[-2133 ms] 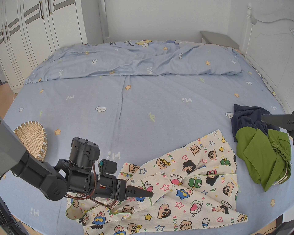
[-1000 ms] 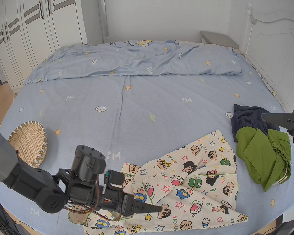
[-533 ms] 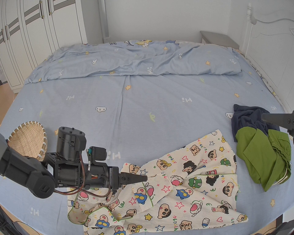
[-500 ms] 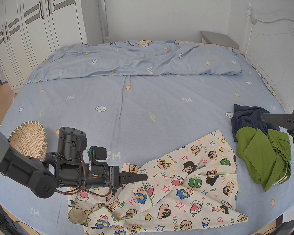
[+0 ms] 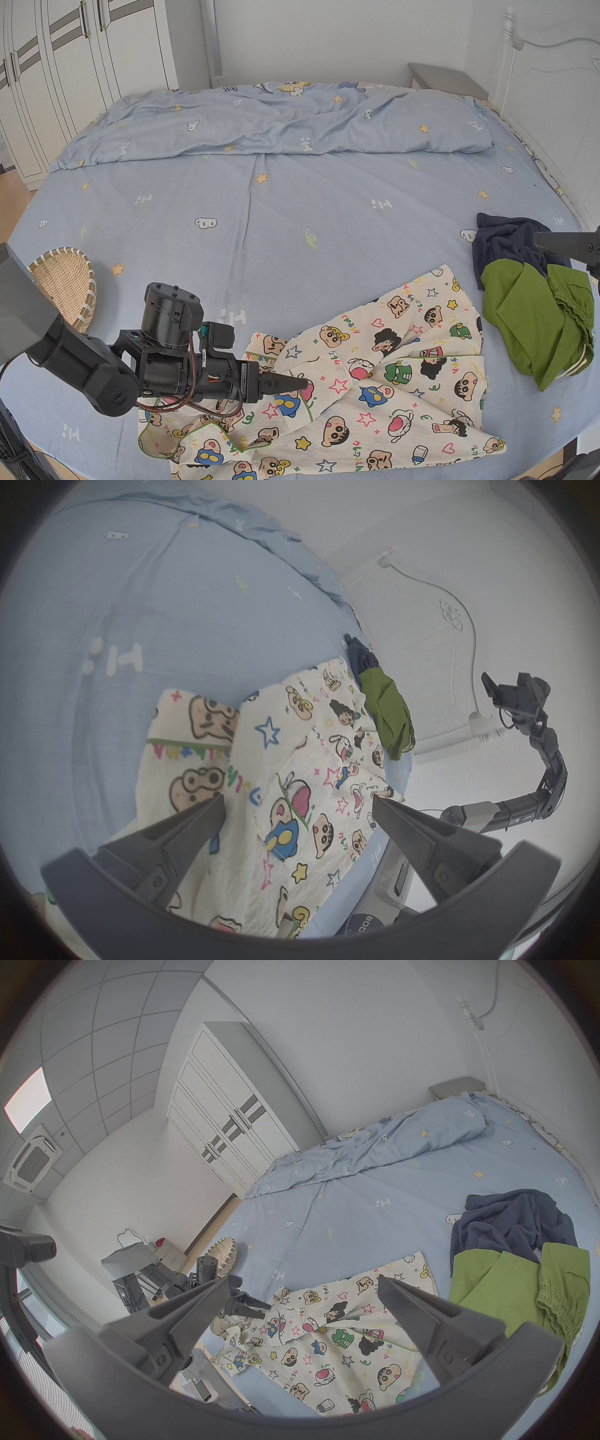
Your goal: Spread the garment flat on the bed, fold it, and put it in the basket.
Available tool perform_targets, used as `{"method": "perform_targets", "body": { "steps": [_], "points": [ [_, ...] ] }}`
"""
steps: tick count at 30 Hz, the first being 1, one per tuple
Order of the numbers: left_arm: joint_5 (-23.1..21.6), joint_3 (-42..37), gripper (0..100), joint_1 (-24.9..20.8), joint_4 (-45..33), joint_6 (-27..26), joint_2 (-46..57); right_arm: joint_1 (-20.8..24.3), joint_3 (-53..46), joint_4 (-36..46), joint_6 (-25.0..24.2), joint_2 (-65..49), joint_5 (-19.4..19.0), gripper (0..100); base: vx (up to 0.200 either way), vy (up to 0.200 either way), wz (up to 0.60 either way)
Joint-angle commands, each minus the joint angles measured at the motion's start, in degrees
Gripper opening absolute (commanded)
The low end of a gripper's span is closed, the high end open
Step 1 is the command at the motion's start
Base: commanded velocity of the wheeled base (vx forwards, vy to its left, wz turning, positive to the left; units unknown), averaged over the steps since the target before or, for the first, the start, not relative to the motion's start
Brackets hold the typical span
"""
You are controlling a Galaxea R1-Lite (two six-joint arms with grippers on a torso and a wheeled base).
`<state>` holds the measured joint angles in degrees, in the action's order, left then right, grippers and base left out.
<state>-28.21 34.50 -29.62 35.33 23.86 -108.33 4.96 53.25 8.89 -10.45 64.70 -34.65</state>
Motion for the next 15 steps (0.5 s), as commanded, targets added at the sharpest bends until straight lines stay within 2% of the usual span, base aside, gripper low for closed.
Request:
{"method": "perform_targets", "body": {
  "steps": [1, 15],
  "points": [
    [-0.09, -0.93, 100, -1.84, 0.0, -0.04, 0.13, 0.05, 0.01, -0.01, -0.01, 0.08, 0.02, 100, 0.0, 0.0, 0.0],
    [-0.44, -5.06, 100, -10.89, -0.08, 0.49, 4.61, 0.05, 0.01, -0.01, -0.01, 0.08, 0.02, 100, 0.0, 0.0, 0.0]
  ]
}}
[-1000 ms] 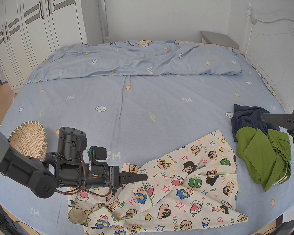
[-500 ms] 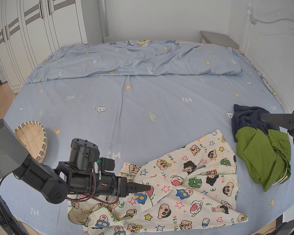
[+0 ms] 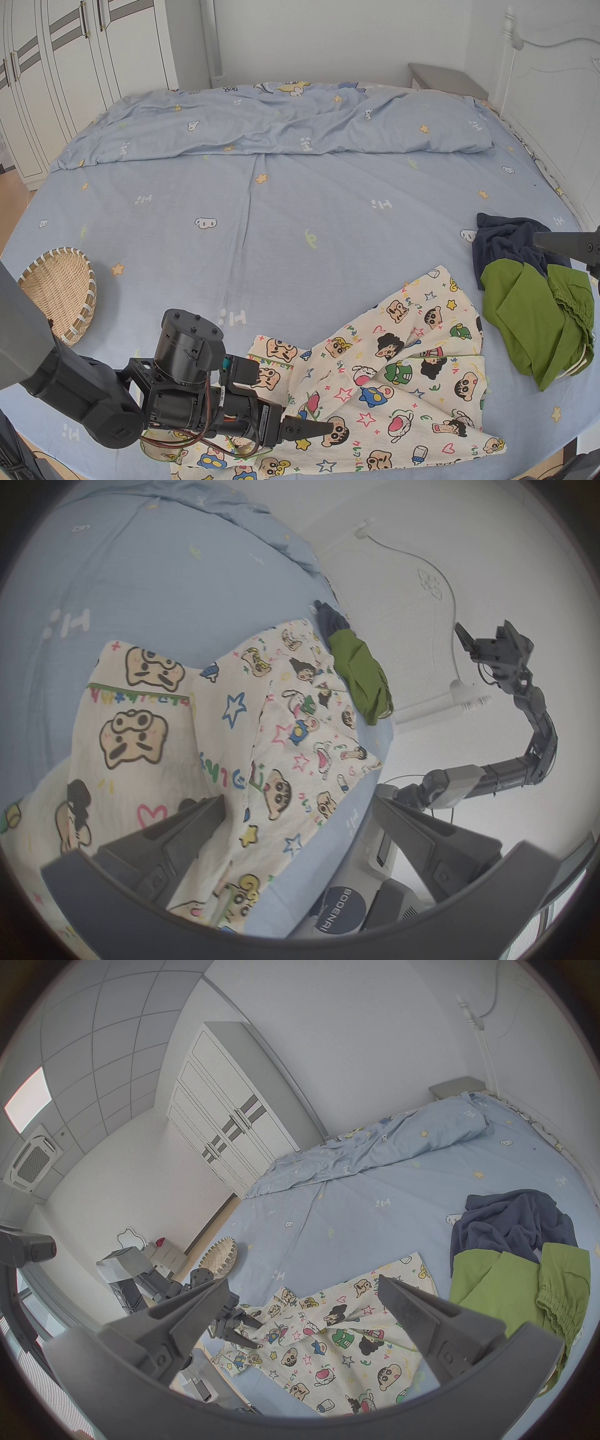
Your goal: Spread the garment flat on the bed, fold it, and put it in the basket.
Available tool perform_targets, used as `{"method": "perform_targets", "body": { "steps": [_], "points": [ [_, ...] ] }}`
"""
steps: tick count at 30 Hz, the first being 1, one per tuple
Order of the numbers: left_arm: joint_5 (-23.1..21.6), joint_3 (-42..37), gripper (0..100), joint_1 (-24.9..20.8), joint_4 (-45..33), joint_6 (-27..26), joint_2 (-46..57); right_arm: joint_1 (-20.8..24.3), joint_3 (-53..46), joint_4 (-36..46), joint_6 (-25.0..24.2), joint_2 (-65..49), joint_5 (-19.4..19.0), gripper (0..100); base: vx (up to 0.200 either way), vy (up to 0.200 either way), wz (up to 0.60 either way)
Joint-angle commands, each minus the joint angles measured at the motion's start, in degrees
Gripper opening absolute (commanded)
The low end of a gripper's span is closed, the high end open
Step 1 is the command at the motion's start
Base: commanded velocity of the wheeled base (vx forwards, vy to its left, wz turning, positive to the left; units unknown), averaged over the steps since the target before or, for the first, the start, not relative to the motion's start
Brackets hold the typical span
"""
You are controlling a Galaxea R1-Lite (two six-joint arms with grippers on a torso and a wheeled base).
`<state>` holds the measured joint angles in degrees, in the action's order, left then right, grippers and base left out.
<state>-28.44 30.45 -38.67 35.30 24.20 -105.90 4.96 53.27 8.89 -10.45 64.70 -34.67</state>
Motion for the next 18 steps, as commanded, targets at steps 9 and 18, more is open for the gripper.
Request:
{"method": "perform_targets", "body": {
  "steps": [9, 18],
  "points": [
    [-0.21, -2.59, 100, -5.8, 0.03, -0.12, 1.66, 0.05, 0.08, -0.01, -0.01, 0.08, 0.04, 100, 0.0, 0.0, 0.0],
    [0.05, -0.57, 100, -0.27, -0.24, 0.5, 8.34, 0.05, 0.08, -0.01, -0.01, 0.08, -0.05, 100, 0.0, 0.0, 0.0]
  ]
}}
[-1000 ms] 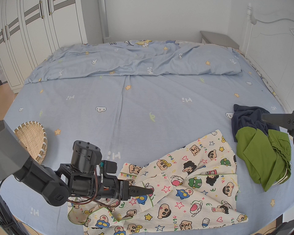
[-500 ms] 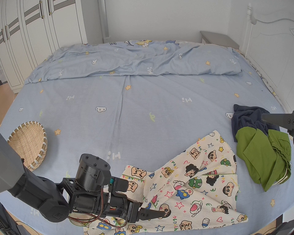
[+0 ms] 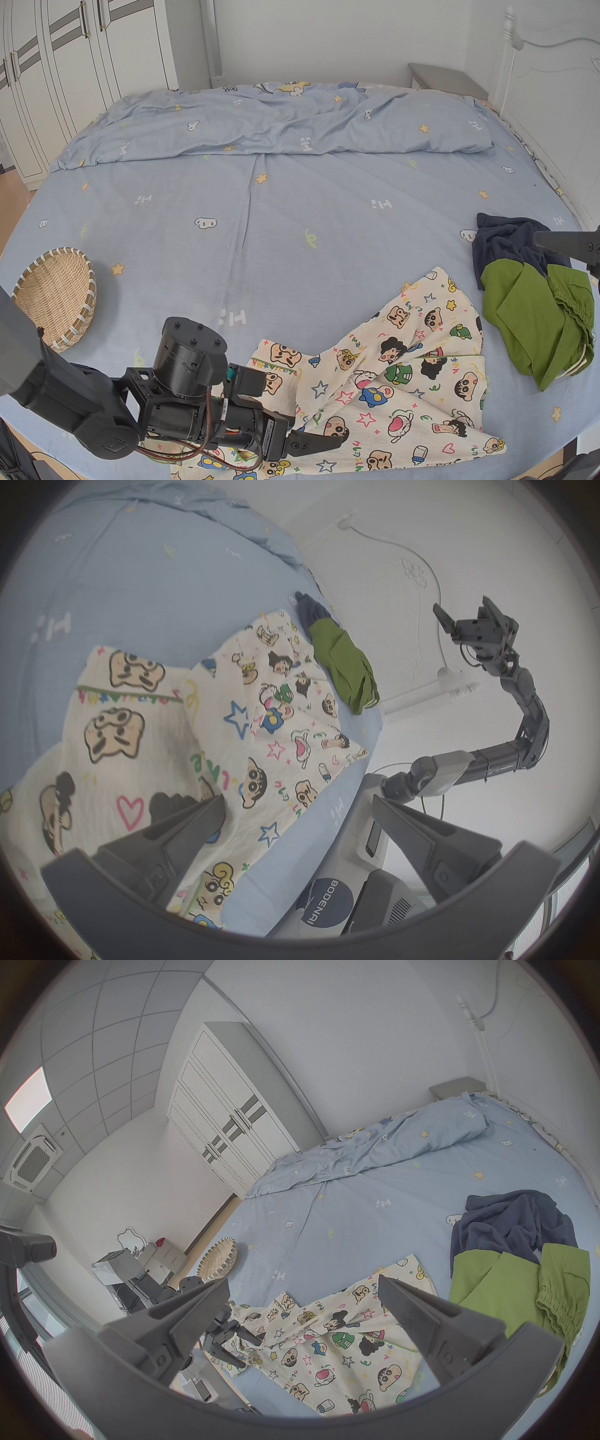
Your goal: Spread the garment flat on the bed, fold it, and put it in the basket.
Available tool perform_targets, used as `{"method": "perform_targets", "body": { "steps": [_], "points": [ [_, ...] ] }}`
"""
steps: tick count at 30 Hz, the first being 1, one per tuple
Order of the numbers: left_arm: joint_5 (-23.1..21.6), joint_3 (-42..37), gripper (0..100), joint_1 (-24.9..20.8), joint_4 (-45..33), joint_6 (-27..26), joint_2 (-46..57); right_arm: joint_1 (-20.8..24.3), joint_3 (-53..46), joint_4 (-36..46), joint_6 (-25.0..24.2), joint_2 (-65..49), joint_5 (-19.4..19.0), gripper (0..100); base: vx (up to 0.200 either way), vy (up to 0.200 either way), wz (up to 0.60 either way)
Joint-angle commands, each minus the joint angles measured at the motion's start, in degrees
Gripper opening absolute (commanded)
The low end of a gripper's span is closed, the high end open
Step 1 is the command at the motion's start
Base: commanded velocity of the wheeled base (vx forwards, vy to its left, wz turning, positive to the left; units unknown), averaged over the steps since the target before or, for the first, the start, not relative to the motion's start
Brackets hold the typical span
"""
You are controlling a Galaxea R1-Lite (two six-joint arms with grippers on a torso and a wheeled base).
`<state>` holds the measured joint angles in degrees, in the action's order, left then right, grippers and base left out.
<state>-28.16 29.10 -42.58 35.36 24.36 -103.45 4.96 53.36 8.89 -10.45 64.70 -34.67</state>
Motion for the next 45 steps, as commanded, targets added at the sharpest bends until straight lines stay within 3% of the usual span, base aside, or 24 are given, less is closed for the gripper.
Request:
{"method": "perform_targets", "body": {
  "steps": [1, 6, 11, 15, 16, 17, 19, 20, 21, 24, 45],
  "points": [
    [-0.4, 1.14, 100, 4.53, -0.56, 0.34, 7.56, 0.05, -0.01, -0.01, -0.01, 0.08, 0.04, 100, 0.0, 0.0, 0.0],
    [-0.49, 4.91, 100, 11.29, -2.41, 0.34, 12.22, 0.05, -0.01, -0.01, -0.01, 0.08, -0.05, 100, 0.0, 0.0, 0.0],
    [-0.58, 14.76, 100, 20.7, -10.14, -1.86, 7.82, 0.05, -0.01, -0.01, -0.01, 0.08, 0.04, 100, 0.0, 0.0, 0.0],
    [-1.02, 23.2, 100, 25.71, -20.95, -14.78, -2.28, 0.14, -0.1, -0.01, 0.16, 0.08, -0.05, 100, 0.0, 0.0, 0.0],
    [-1.02, 23.2, 100, 25.71, -20.95, -14.78, -2.28, 0.14, -0.1, -0.01, 0.16, 0.08, -0.05, 100, 0.0, 0.0, 0.0],
    [-3.57, 26.27, 100, 26.94, -25.61, -19.35, -4.83, 0.14, -0.18, -0.1, 0.25, 0.08, -0.05, 100, 0.0, 0.0, 0.0],
    [-6.29, 27.24, 100, 26.94, -27.37, -19.61, -5.18, 0.14, -0.18, -0.01, 0.25, 0.08, -0.05, 100, 0.0, 0.0, 0.0],
    [-12.71, 27.59, 100, 27.11, -29.21, -19.79, -5.27, 0.14, -0.18, -0.01, 0.25, 0.08, -0.05, 100, 0.0, 0.0, 0.0],
    [-15.35, 27.33, 100, 27.2, -29.3, -20.05, -5.54, 0.14, -0.27, -0.01, 0.34, 0.08, -0.05, 100, 0.0, 0.0, 0.0],
    [-20.0, 27.06, 100, 27.55, -29.48, -20.05, -6.68, 0.14, -0.27, -0.01, 0.34, 0.17, -0.05, 100, 0.0, 0.0, 0.0],
    [-19.83, 30.58, 100, 27.03, -27.1, -20.05, -17.75, 0.14, -0.54, -0.1, 0.43, 0.08, -0.05, 100, 0.0, 0.0, 0.0]
  ]
}}
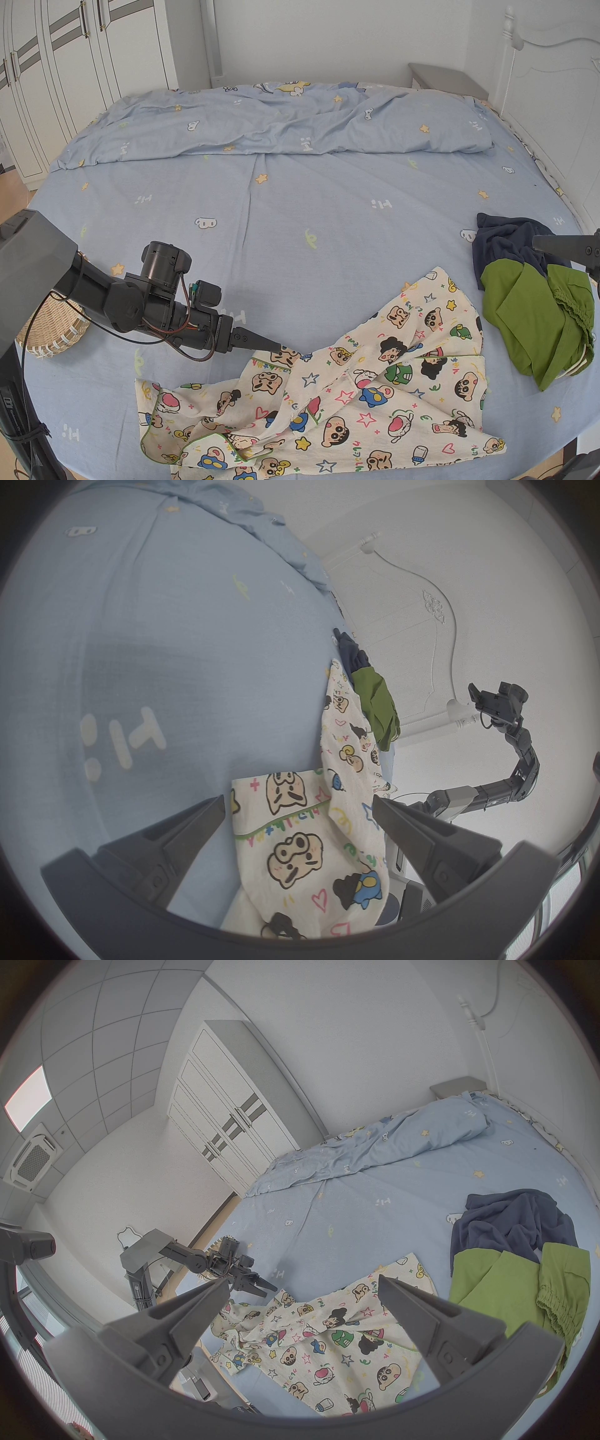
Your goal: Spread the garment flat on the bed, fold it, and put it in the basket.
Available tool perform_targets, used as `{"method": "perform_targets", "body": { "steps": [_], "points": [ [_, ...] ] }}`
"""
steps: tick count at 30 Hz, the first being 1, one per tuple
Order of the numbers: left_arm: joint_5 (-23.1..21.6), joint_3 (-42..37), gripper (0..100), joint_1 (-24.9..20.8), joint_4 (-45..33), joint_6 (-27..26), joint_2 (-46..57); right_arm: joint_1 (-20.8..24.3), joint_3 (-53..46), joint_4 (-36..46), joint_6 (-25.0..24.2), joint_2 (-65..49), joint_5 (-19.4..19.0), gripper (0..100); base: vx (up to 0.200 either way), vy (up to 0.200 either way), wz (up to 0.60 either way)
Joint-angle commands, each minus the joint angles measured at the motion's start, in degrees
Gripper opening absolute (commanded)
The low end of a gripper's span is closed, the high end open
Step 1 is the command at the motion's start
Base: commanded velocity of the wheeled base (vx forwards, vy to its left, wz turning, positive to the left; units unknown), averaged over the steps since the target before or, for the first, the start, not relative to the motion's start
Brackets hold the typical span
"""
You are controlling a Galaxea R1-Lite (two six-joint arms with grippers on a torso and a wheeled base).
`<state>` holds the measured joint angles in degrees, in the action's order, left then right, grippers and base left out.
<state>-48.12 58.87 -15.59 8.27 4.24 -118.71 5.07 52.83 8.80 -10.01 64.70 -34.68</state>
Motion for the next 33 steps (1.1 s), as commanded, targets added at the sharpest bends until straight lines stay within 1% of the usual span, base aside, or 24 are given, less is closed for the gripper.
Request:
{"method": "perform_targets", "body": {
  "steps": [1, 6, 8, 9, 10, 12, 24, 25, 33],
  "points": [
    [0.13, 0.9, 100, 0.04, 0.08, 0.06, -2.66, 0.03, -0.01, -0.01, -0.01, 0.08, -0.03, 100, 0.0, 0.0, 0.0],
    [0.39, 0.99, 100, 0.12, 0.17, -0.2, -2.84, 0.03, -0.01, -0.01, -0.01, 0.08, -0.03, 100, 0.0, 0.0, 0.0],
    [2.68, 1.51, 100, 0.21, 0.17, -0.38, -3.54, 0.03, -0.01, -0.01, -0.01, 0.08, -0.03, 100, 0.0, 0.0, 0.0],
    [2.68, 1.51, 100, 0.21, 0.17, -0.38, -3.54, 0.03, -0.01, -0.01, -0.01, 0.08, -0.03, 100, 0.0, 0.0, 0.0],
    [4.61, 1.69, 100, -0.05, 0.26, -0.38, -3.81, 0.03, -0.01, -0.01, -0.01, 0.08, -0.03, 100, 0.0, 0.0, 0.0],
    [5.58, 1.69, 100, -0.23, 0.88, -0.46, -4.77, 0.03, -0.01, -0.01, -0.01, 0.08, -0.03, 100, 0.0, 0.0, 0.0],
    [5.58, 1.25, 100, -0.4, 2.02, -0.29, -5.21, 0.03, -0.01, -0.01, -0.01, 0.08, -0.03, 100, 0.0, 0.0, 0.0],
    [5.58, 1.25, 0, -0.67, 2.02, -0.29, -5.39, 0.03, -0.01, -0.01, -0.01, 0.08, -0.03, 100, 0.0, 0.0, 0.0],
    [5.67, 1.51, 0, -0.76, 2.02, -0.29, -6.0, 0.03, -0.01, -0.01, -0.01, 0.08, -0.03, 100, 0.0, 0.0, 0.0]
  ]
}}
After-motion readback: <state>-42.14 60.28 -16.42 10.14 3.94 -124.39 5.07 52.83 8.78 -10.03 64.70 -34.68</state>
